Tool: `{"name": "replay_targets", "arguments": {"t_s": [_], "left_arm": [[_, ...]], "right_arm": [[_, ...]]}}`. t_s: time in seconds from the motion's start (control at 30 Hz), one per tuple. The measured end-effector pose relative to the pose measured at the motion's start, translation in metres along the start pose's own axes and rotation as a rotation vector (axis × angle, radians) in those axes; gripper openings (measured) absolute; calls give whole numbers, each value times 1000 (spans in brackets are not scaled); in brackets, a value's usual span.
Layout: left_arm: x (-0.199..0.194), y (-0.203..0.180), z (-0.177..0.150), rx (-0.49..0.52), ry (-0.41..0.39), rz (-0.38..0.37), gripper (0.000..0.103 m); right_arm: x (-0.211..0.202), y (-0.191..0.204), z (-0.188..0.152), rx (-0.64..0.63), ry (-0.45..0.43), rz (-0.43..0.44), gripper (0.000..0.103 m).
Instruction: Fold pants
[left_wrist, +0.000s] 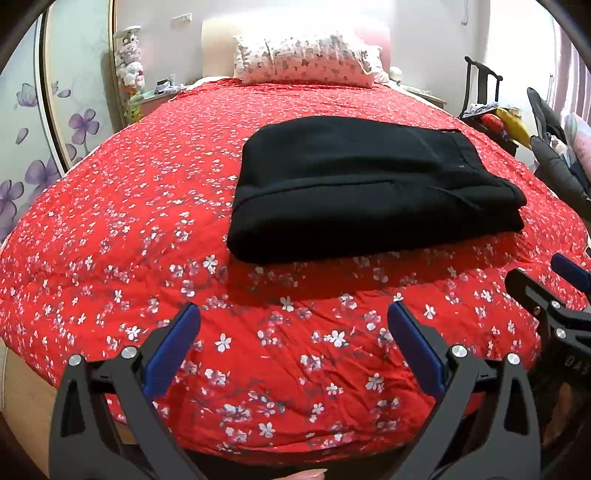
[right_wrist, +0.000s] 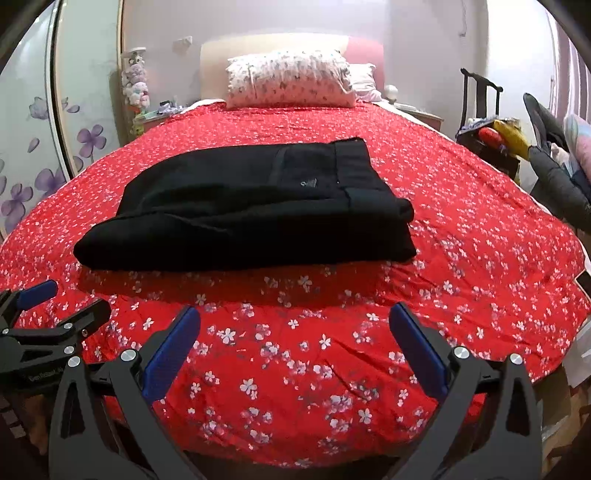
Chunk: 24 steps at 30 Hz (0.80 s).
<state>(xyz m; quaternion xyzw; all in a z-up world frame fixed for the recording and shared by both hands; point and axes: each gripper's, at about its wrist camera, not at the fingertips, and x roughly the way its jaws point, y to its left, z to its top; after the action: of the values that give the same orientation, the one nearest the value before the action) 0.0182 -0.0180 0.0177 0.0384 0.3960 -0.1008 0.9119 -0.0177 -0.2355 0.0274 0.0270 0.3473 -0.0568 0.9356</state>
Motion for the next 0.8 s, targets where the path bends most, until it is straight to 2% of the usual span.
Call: {"name": "replay_targets", "arguments": {"t_s": [0.33, 0.8], "left_arm": [[4, -7, -1, 14, 9, -1, 101], [5, -23, -6, 87, 7, 9, 101]], "right_arm": [[1, 4, -2, -14, -5, -12, 102], [3, 4, -3, -11, 9, -26, 102]]}}
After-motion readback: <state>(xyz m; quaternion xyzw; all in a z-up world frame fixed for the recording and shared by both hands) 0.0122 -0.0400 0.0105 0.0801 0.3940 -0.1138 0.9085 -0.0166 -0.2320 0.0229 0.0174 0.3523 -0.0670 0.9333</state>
